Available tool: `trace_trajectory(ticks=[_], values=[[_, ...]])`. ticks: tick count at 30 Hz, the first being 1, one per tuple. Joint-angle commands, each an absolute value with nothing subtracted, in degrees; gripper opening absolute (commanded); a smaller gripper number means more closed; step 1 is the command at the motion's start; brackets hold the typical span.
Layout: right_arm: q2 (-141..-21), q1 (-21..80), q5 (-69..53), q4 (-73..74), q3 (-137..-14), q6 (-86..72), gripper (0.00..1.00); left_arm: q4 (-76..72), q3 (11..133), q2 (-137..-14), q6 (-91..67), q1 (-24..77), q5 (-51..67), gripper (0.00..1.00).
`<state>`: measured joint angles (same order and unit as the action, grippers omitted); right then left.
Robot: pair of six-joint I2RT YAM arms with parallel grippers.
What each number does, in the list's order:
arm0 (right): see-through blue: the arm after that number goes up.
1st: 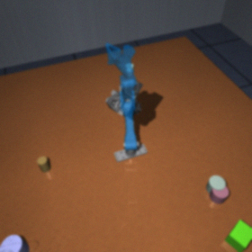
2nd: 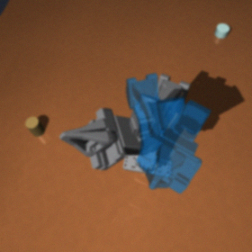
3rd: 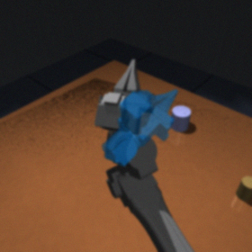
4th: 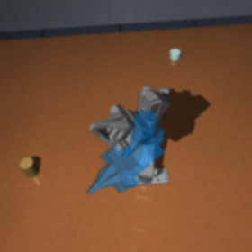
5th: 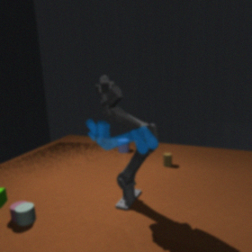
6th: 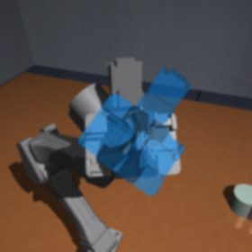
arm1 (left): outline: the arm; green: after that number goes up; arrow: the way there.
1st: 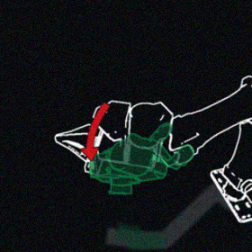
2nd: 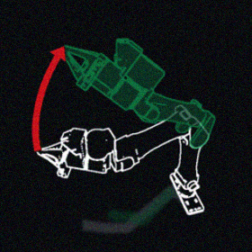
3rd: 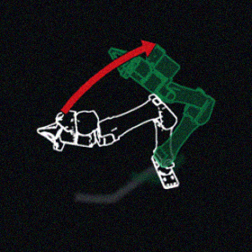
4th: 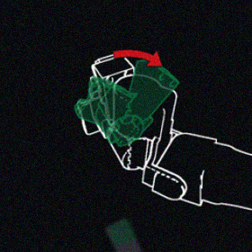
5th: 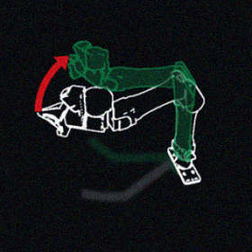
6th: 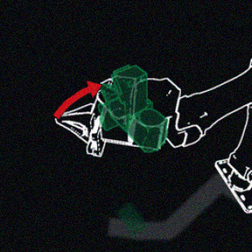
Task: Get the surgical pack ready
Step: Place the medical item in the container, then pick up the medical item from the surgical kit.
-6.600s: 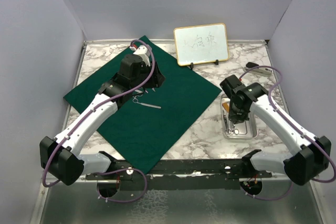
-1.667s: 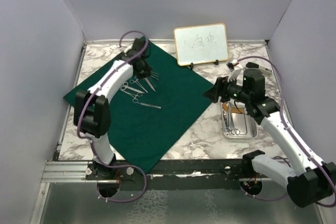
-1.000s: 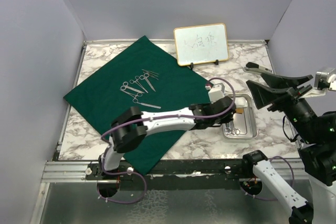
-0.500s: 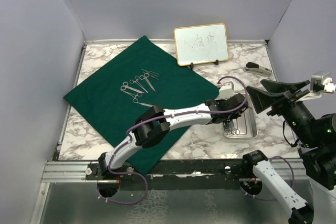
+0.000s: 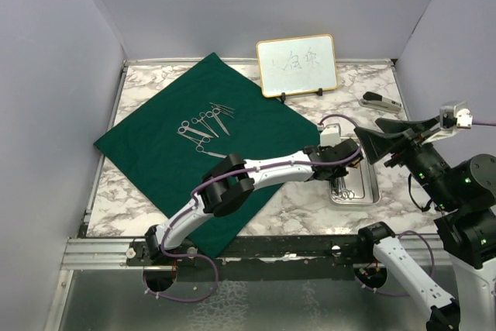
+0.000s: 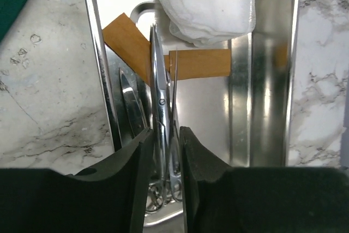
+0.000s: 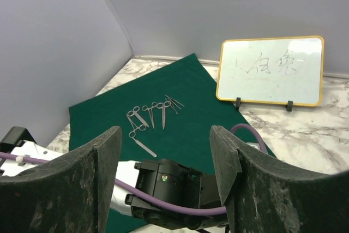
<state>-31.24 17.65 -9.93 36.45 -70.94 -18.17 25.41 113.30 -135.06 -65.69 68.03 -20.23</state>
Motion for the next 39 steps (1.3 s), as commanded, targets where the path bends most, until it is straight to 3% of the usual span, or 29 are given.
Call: trace_trajectory(ticks=[1,6,8,16,22,28,39], values=[[-32.7,17.67,-9.91,35.18,-70.14,-18.79,0.66,28.06,117.01,-134.31,-63.0,67.42,-16.82,0.33],[-33.88,17.66,-9.73,33.76,-69.97,-18.75,0.66,28.32,113.32,-127.09,-58.87,65.62,-10.97,0.38],[-34.45,17.67,-9.2,32.92,-69.59,-18.36,0.66,26.88,109.17,-122.18,-56.19,64.96,-10.86,0.46],[-38.36,17.67,-10.56,28.63,-66.17,-19.37,0.66,20.59,83.58,-100.6,-48.55,55.04,-4.02,0.46],[-42.54,17.66,-14.27,24.62,-61.75,-20.55,0.66,27.51,67.24,-85.27,-43.33,41.33,-9.46,0.5],[-46.5,17.67,-18.18,20.83,-59.15,-21.42,0.65,36.25,72.7,-89.06,-45.43,29.11,-13.79,0.51],[-46.34,17.67,-17.87,19.92,-55.72,-21.11,0.64,47.82,103.53,-119.13,-54.8,22.95,-16.6,0.39]])
